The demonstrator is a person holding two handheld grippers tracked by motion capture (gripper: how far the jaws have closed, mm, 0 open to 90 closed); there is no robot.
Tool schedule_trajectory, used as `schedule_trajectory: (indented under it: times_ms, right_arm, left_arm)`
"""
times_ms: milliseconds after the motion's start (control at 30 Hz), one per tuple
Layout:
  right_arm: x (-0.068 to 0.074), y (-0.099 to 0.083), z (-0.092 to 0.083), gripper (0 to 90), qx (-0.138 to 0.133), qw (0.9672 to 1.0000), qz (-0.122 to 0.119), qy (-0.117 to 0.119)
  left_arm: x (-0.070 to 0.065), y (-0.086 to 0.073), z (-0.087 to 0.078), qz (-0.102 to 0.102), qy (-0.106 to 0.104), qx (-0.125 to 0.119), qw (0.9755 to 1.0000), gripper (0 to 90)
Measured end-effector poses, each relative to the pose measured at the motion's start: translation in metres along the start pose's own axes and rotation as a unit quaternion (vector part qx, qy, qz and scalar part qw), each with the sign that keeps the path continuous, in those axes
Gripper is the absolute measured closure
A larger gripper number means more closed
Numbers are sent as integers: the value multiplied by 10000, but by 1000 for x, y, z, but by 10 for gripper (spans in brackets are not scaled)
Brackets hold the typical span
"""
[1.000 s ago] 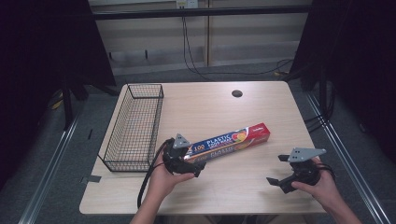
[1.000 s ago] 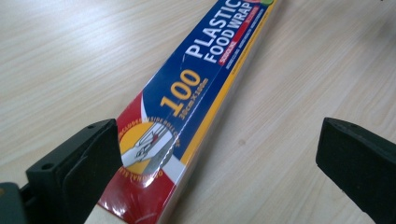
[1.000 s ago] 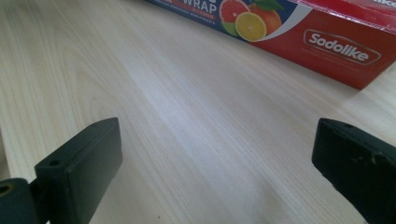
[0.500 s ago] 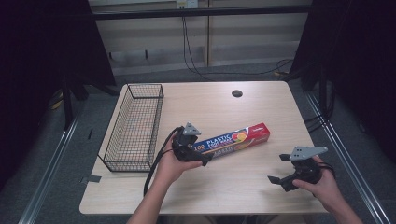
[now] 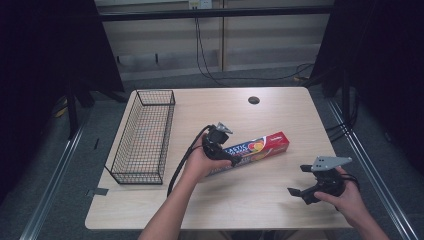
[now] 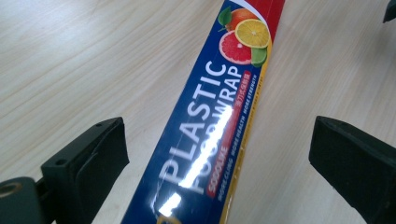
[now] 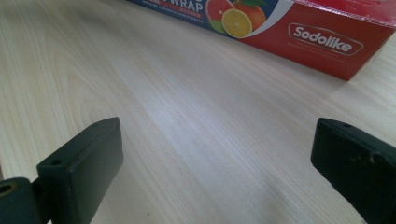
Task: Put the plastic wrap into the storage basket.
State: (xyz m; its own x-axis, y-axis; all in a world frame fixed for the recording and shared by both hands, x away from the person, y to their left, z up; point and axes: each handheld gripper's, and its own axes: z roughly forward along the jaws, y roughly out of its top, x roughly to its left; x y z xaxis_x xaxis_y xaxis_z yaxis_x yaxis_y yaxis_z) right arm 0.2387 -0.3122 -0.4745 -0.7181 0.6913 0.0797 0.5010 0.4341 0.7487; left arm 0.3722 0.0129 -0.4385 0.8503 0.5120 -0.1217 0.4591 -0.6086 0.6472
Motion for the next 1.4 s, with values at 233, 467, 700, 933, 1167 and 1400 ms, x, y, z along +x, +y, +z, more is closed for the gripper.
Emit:
schedule_trajectory:
  times_ms: [233,467,700,933,1167,1400]
  right_arm:
    - [1,1,1,24,36,10000,-26,24]
    - [0,1,2,24,37,10000,-30,34]
    - [0,2,2,25,18,10000,-52,41]
    - [0,2,1,28,22,10000,-60,27]
    - [0,3,1,28,8,10000,-17,38]
    - [0,3,0,32,19,10000,-39,26]
  left_arm:
    - [1,6,17,60,-24,288,9996,52]
    - [2,9,27,133,-20,546,9984,67]
    - [1,13,32,203,-57,696,9974,128]
    - [1,12,35,149,-138,757,9969,228]
    - [2,11,34,296,-36,752,9967,300]
    - [-3,9,29,222,-193,934,9952,364]
